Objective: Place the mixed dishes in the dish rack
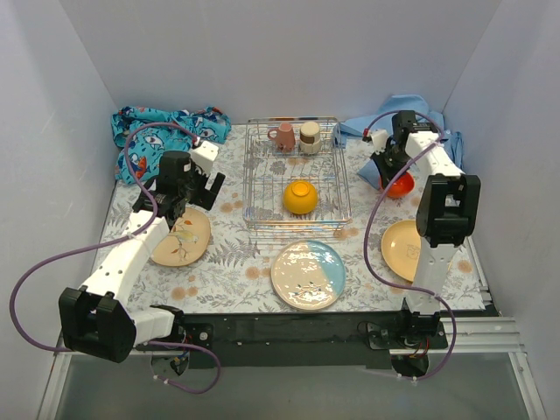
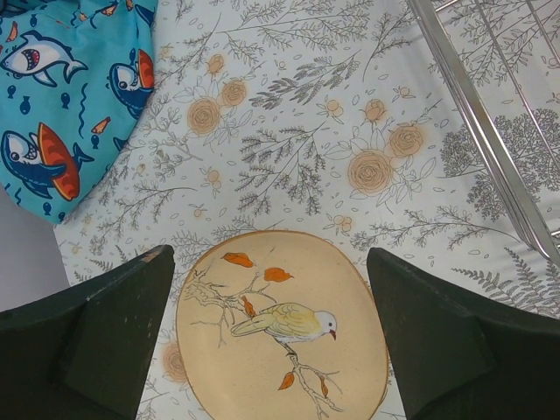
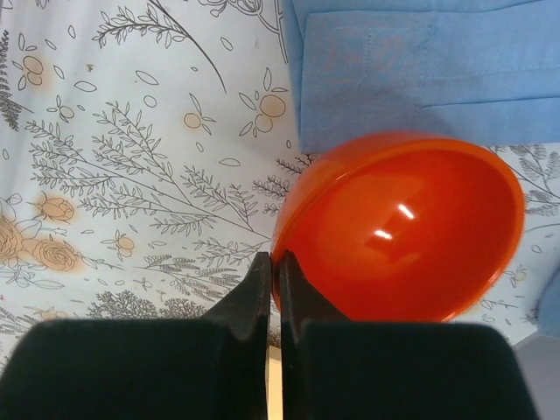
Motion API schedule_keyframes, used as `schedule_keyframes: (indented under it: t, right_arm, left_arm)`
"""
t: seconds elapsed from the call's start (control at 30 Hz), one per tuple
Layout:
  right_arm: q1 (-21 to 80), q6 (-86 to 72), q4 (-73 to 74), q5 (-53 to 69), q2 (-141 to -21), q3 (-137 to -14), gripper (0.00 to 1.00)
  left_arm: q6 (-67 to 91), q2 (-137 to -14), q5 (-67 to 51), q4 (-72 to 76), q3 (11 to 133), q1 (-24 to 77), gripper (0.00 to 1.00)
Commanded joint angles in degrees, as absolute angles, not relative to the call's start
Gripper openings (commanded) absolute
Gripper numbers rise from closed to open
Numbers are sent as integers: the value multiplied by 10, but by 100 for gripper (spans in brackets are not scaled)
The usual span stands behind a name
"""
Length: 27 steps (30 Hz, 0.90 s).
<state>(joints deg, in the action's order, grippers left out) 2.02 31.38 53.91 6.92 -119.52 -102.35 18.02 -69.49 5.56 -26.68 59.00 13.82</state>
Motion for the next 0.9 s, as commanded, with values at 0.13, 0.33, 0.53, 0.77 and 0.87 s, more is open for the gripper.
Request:
schedule_keyframes:
  t: [0.13,0.33,0.53,0.77,0.87]
  right_arm:
    - [21,316,558,124,-1113,-1185,1]
    - [51,244,555,191,-1097,-1282,1]
    - [97,103,446,347,-1023,-1153,1]
    - [176,-70,153,459,-952,-968,1]
    - [195,-255,-70,514,-940,-877,1]
  left_arm:
    - [188,-690,39,-267,607,134,93]
    - [199,-695,20,-284,615,134,92]
    - [203,-698,34,-295,626,131,93]
    - [181,-708,58,-333,671,118,93]
    - [167,-702,68,-328,667,104,93]
